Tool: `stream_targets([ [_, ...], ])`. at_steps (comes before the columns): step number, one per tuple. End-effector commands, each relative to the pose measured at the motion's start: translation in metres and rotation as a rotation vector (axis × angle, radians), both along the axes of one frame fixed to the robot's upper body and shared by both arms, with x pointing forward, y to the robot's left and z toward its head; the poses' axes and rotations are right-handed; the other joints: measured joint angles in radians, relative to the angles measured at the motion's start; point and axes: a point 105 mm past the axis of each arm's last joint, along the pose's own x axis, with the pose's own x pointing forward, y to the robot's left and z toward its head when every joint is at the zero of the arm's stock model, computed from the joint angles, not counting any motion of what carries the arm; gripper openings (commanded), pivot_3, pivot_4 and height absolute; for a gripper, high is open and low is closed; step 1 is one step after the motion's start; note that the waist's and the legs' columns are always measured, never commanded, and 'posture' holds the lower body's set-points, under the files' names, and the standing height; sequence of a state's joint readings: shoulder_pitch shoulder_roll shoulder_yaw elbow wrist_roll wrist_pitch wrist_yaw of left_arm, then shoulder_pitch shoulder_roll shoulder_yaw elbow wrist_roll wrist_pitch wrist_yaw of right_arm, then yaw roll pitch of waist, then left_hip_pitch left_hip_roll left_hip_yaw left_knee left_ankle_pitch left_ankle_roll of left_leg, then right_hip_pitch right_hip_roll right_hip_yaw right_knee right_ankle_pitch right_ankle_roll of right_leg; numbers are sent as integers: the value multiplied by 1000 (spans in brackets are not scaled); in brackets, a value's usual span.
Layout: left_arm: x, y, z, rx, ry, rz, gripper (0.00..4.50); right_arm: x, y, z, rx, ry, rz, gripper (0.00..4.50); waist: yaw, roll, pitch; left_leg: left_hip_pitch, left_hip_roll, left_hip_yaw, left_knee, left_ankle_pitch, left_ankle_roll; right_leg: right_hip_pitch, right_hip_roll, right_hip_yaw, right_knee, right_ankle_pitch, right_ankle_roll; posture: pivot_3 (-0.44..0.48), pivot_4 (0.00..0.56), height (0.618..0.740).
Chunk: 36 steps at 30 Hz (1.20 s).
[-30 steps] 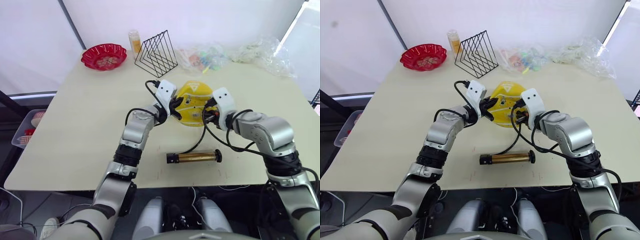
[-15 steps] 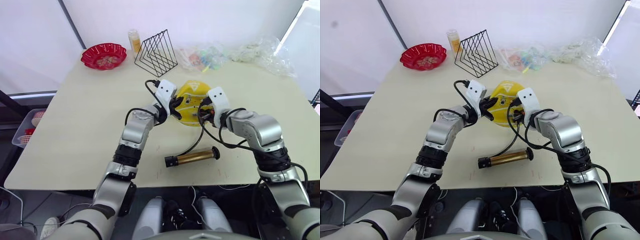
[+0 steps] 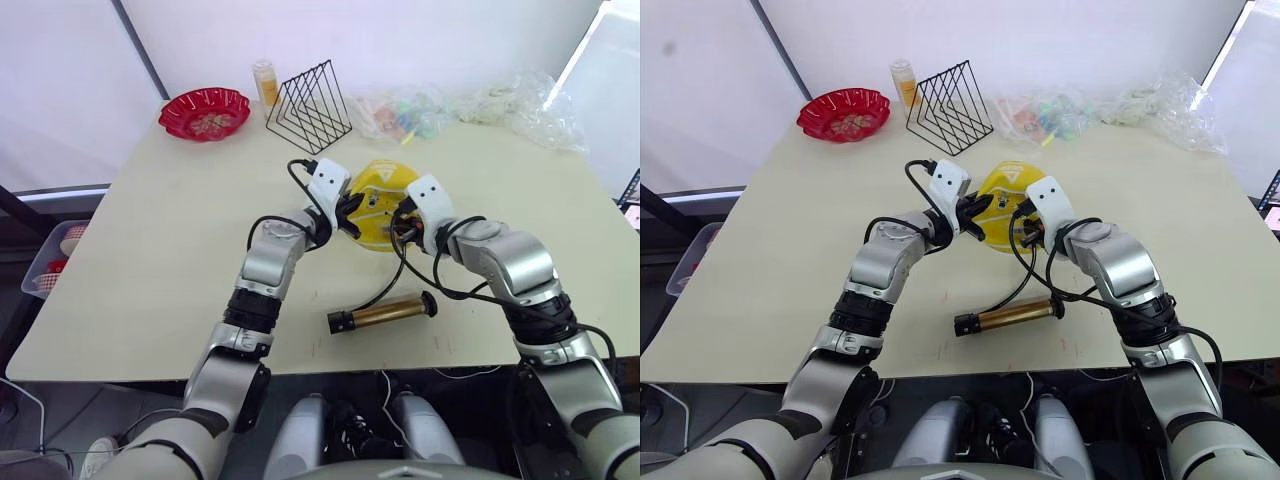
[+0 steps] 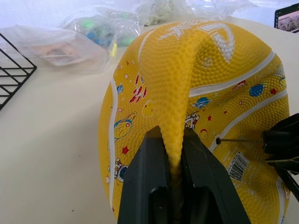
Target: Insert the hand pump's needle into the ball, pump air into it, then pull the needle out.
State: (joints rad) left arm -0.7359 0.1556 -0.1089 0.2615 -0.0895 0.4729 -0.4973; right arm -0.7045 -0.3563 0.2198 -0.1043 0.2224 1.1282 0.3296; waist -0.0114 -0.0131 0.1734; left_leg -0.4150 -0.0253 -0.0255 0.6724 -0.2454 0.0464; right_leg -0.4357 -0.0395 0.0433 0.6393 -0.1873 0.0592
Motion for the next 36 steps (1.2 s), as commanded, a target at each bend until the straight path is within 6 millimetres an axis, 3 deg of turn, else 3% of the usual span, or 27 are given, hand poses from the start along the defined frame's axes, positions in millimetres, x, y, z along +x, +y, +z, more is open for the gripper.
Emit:
stream_targets([
  [1,-3,-6,1,5,-9,-29,68,1,5,9,-8,-47,31,331,-1,0,0,0,1,1,0,0,0,0,0,0,0,0,0,0,150,737],
  [8,-2,-4,0,14,-10,-26,68,7,6,8,-9,-60,25,331,-2,0,0,0,12,18,0,1,0,1,0,-2,1,0,0,0,150,737],
  [25,-7,-8,-4,26,1,-61,68,8,4,-2,7,29,-28,331,-4,0,0,0,17,25,2,1,1,2,0,-3,2,0,0,0,150,737],
  [36,-14,-10,-19,45,37,-98,68,11,22,16,82,102,-31,331,-9,-1,-1,0,32,46,2,1,1,3,2,-3,2,-1,0,0,150,737],
])
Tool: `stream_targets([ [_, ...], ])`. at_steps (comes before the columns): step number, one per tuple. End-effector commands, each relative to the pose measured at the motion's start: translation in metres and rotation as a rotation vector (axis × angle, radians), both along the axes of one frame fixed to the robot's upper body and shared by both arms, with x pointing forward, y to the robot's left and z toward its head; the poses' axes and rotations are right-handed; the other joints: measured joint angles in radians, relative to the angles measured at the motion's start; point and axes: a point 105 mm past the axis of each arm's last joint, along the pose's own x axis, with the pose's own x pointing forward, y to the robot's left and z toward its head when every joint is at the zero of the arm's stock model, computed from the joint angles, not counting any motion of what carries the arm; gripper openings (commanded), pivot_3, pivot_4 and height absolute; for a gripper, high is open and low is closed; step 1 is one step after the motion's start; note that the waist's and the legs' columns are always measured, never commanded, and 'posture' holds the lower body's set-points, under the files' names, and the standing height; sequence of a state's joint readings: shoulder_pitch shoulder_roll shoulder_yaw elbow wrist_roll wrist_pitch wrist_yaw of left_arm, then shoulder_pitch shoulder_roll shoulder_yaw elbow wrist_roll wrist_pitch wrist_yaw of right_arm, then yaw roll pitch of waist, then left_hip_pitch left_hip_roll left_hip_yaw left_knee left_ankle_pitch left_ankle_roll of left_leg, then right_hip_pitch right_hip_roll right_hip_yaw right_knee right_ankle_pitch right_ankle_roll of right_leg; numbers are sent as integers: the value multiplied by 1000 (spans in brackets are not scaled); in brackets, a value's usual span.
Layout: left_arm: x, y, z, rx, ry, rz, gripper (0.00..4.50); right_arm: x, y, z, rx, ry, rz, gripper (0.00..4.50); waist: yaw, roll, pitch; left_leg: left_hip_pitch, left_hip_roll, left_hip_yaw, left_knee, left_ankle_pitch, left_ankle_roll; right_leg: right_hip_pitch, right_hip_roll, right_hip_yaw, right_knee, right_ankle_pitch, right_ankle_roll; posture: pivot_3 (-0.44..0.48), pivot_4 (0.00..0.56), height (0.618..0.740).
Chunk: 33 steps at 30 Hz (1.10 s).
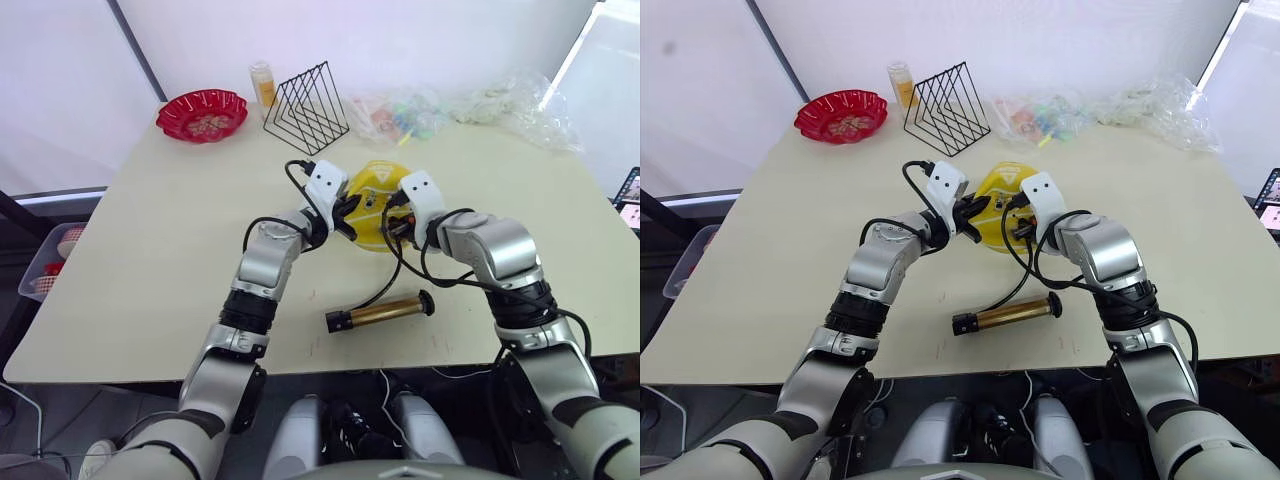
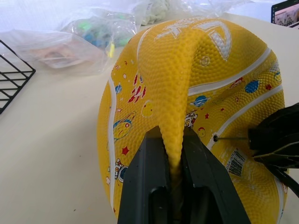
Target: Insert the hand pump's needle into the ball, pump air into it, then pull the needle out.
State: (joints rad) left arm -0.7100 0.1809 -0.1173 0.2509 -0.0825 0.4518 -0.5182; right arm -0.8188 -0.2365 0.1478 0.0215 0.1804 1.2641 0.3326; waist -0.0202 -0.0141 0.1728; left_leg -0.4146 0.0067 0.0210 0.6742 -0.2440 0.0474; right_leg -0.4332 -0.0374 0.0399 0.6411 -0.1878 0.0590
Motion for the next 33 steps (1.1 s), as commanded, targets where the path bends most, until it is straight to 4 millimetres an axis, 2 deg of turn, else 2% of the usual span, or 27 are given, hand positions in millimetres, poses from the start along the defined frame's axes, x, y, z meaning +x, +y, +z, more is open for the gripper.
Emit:
stream_targets([
  [1,-12,-16,-15,23,48,-90,68,2,10,14,24,-19,21,331,0,0,0,0,0,0,0,0,0,0,0,0,0,0,0,0,150,737],
  [13,-15,-15,-21,32,63,-109,68,9,32,17,17,-4,61,331,-19,-1,-1,0,0,0,0,0,0,0,1,0,0,0,0,0,150,737],
  [22,-18,-16,-24,35,73,-116,68,25,38,12,17,14,39,331,-27,-6,-5,2,1,1,0,0,0,0,1,1,0,0,0,0,150,737],
  [27,-18,-16,-26,37,76,-117,68,30,40,5,-52,-6,56,331,-34,-9,-7,5,3,1,0,0,0,2,4,3,0,1,-1,0,150,737],
  [33,-18,-17,-27,37,81,-118,68,28,46,-1,-109,-16,108,331,-44,-9,-7,17,3,1,-2,0,0,12,4,3,0,-1,-2,0,150,737],
])
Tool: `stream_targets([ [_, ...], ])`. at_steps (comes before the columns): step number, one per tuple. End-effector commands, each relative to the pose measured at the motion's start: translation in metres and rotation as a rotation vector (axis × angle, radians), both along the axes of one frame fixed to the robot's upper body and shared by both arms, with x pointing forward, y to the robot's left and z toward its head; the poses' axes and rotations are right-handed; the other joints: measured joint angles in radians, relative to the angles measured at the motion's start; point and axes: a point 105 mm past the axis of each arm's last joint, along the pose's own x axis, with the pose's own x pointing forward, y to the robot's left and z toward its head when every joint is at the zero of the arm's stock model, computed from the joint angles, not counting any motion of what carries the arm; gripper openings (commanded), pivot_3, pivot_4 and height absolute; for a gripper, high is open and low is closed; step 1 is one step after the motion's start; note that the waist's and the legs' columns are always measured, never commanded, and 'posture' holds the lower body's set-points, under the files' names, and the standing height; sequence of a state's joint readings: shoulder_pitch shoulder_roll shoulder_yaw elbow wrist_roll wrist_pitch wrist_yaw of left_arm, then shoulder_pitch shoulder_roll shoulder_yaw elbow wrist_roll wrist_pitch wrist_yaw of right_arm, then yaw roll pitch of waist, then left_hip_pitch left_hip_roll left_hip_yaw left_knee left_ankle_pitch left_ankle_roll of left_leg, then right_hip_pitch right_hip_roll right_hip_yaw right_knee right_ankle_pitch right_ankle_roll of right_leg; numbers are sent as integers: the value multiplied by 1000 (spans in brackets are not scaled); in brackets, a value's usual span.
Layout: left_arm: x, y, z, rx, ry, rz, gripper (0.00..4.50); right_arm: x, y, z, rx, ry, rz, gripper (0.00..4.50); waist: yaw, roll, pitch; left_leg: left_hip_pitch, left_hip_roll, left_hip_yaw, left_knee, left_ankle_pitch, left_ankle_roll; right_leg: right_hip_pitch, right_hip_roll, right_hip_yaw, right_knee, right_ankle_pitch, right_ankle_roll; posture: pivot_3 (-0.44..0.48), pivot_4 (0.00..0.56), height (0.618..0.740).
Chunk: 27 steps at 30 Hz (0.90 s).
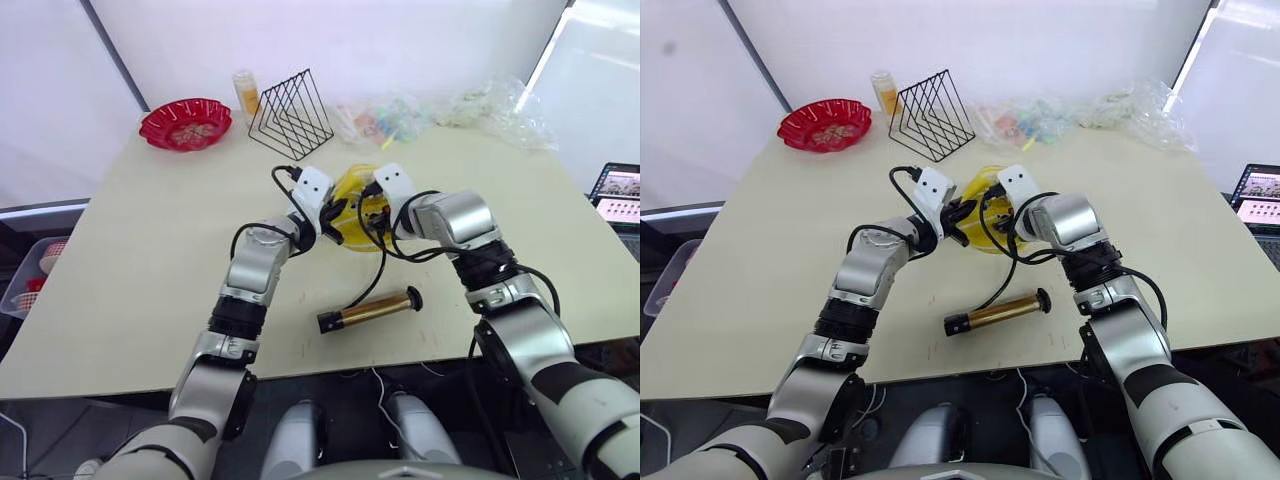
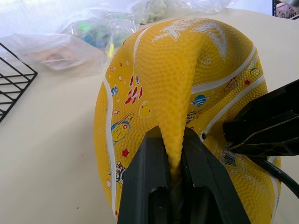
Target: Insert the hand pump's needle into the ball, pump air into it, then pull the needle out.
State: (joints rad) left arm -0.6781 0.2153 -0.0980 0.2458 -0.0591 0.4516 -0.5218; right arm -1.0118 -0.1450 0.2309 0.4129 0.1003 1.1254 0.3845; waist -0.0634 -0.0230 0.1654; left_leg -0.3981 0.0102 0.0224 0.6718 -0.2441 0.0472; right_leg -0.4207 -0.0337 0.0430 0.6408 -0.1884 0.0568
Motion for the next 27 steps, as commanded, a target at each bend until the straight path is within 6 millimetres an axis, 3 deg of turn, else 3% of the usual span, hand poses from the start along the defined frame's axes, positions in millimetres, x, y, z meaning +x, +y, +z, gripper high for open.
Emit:
stream_targets([
  [1,-19,-37,-18,0,73,-165,68,3,13,8,-31,-78,52,331,-1,0,0,0,0,0,0,0,0,0,0,0,0,0,0,0,150,737],
  [7,-15,-32,-21,2,79,-143,68,3,13,14,-1,-102,63,331,-1,0,0,0,0,0,0,0,0,0,0,0,0,0,0,0,150,737],
  [18,-3,-17,-22,-10,87,-84,68,-4,-10,19,64,-123,25,331,8,0,0,-1,0,0,-1,0,0,0,-1,-1,-1,0,0,0,150,737],
  [19,-2,-15,-22,-10,86,-76,0,-4,-14,19,70,-129,15,1352,10,0,0,-1,0,0,-1,0,0,0,-1,-1,-1,0,0,0,150,737],
  [21,0,-14,-23,-10,85,-67,0,-5,-18,19,81,-136,2,2044,20,0,0,-1,0,0,-1,0,0,0,-2,-1,-2,0,0,0,150,737],
  [22,0,-13,-23,-9,84,-64,0,-6,-20,19,82,-139,0,2673,24,0,0,-2,0,-1,-2,0,0,0,-2,-1,-3,0,0,0,150,737],
  [26,5,-6,-24,-9,80,-30,0,-11,-33,14,75,-142,-19,4440,31,0,0,-4,0,-1,-2,0,0,-1,-2,-3,-6,0,0,0,150,737],
  [27,6,-5,-24,-9,78,-23,0,-12,-38,12,69,-146,-30,4440,33,0,0,-5,0,-1,-2,0,0,-1,-3,-3,-8,0,0,0,150,737],
])
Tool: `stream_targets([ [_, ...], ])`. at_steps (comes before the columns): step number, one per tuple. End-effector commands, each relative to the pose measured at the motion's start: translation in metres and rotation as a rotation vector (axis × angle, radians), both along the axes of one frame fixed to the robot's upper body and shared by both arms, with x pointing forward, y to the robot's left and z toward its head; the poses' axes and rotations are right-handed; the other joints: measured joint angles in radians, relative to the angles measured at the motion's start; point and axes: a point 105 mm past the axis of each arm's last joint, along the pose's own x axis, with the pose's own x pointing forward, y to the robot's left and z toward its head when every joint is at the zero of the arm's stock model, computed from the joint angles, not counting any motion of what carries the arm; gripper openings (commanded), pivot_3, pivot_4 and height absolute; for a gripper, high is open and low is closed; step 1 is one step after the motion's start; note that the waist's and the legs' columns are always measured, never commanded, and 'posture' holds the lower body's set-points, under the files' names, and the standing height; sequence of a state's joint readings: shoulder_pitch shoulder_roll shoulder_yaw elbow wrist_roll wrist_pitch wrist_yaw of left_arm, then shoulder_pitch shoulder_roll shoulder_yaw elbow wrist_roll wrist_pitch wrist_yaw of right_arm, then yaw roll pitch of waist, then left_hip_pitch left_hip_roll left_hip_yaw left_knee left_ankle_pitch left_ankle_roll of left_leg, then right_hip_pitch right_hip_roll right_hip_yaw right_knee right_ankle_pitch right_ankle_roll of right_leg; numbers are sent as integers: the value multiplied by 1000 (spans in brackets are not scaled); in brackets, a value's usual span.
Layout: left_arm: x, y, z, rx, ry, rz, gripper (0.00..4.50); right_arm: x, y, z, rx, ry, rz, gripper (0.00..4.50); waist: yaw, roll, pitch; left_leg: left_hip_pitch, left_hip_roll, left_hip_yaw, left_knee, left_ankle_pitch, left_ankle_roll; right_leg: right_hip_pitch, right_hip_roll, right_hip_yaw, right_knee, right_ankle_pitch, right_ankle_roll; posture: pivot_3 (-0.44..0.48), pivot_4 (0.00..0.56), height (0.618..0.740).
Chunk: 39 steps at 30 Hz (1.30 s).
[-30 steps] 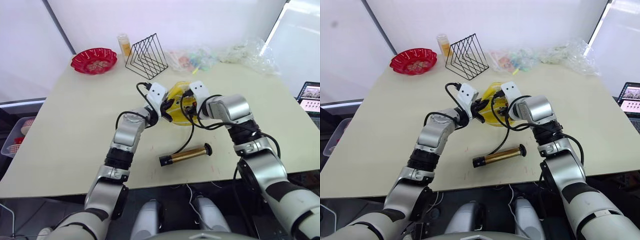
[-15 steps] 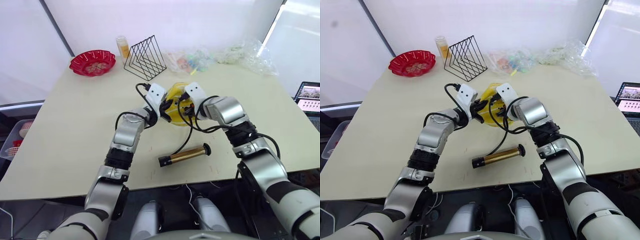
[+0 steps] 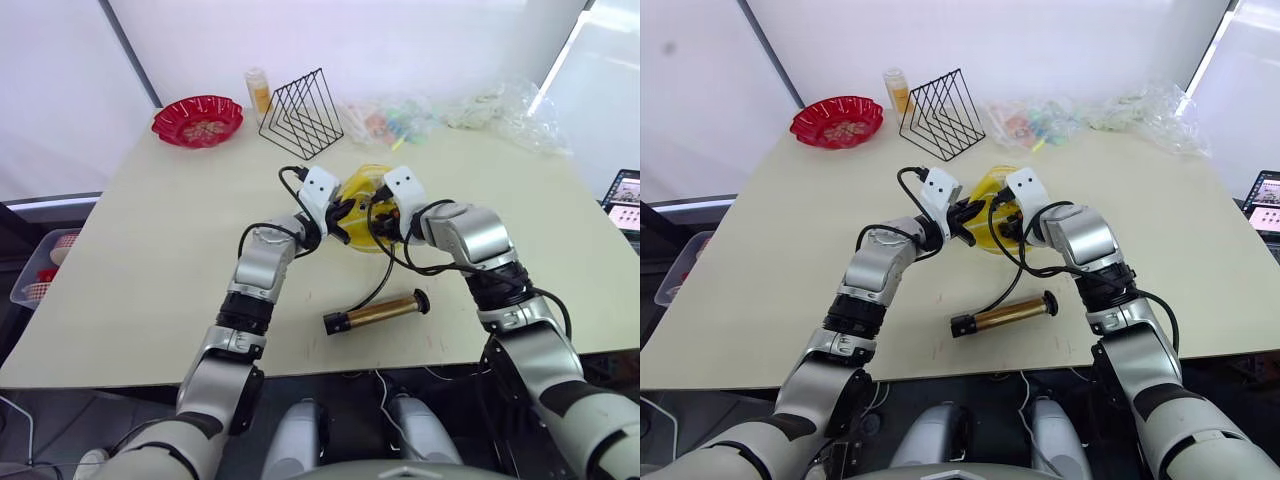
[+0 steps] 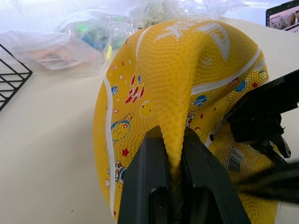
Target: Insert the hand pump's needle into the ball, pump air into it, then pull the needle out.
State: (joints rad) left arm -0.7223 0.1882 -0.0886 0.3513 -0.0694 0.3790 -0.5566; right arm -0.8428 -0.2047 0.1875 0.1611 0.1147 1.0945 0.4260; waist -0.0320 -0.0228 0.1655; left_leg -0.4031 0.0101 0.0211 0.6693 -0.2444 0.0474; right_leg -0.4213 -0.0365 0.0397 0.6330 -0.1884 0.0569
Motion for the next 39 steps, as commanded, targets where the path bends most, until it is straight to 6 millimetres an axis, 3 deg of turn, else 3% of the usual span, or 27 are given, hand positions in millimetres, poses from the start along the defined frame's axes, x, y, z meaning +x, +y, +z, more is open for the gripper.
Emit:
stream_targets([
  [1,1,5,-23,27,75,27,0,1,-24,10,-16,-67,-65,4440,4,0,0,-1,0,0,0,0,0,0,0,-1,-1,0,0,0,150,737],
  [5,3,7,-23,25,71,34,0,-1,-28,11,-8,-89,-70,4440,8,0,0,-2,0,-1,0,0,0,0,-1,-2,-3,0,0,0,150,737],
  [14,4,7,-24,26,72,38,0,-15,-37,35,113,-232,-95,4440,18,0,0,-12,0,-3,1,0,0,-8,-1,-4,-4,1,0,0,150,737],
  [20,5,5,-24,27,71,36,0,-17,-35,34,168,-251,-126,4440,17,0,0,-11,0,-3,1,0,0,-8,0,-4,-4,0,0,0,150,737],
  [26,5,6,-24,29,69,37,0,-17,-28,25,189,-238,-139,2566,18,0,0,-11,0,-3,1,0,0,-8,1,-4,-4,0,0,0,150,737],
  [39,4,6,-25,32,67,37,0,-14,-15,21,252,-199,-127,2566,17,0,0,-12,1,-2,1,0,1,-8,1,-6,-4,0,0,0,150,737],
])
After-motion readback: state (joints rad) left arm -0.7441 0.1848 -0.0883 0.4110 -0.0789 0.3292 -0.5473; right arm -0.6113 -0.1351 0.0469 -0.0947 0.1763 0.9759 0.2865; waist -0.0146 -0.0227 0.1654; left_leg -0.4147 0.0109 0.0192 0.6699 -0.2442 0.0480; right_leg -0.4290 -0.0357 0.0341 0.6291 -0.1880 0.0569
